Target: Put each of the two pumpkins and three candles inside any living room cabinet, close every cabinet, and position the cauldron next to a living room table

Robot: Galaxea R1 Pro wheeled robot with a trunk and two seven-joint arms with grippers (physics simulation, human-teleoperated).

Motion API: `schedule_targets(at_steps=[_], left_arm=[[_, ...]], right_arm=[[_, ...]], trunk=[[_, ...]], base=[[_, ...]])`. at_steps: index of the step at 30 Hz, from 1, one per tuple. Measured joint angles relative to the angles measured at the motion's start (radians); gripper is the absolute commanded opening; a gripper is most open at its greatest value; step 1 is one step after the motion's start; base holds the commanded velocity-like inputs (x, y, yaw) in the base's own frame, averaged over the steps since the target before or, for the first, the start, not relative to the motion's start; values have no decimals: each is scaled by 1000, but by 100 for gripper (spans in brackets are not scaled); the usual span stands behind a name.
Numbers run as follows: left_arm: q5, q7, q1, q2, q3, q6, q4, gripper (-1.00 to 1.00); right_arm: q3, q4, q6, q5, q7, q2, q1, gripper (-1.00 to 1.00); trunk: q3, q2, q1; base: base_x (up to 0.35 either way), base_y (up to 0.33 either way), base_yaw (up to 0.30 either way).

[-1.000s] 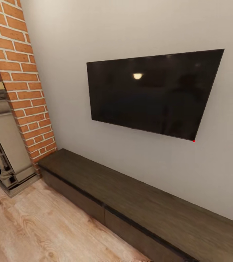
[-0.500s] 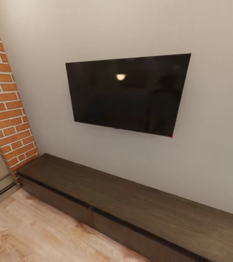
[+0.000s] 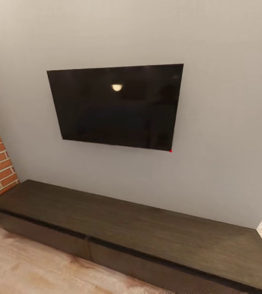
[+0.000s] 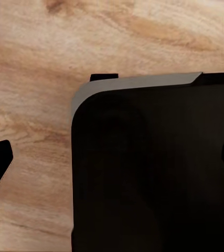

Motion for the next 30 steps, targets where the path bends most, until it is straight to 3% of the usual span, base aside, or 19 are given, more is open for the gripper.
schedule_targets(at_steps=[16,23,30], left_arm=[[0,0,0,0,0,-5,0,100],[0,0,0,0,0,-5,0,100],[0,0,0,0,0,-9,0,100]], right_arm=[[0,0,0,0,0,0,0,100],[0,0,0,0,0,0,0,100],[0,-1,0,0,0,1,0,100]], trunk=[[7,0,0],[11,0,0],[12,0,0]], base=[[-2,0,-284],[-139,0,-281],[-47,0,-100]])
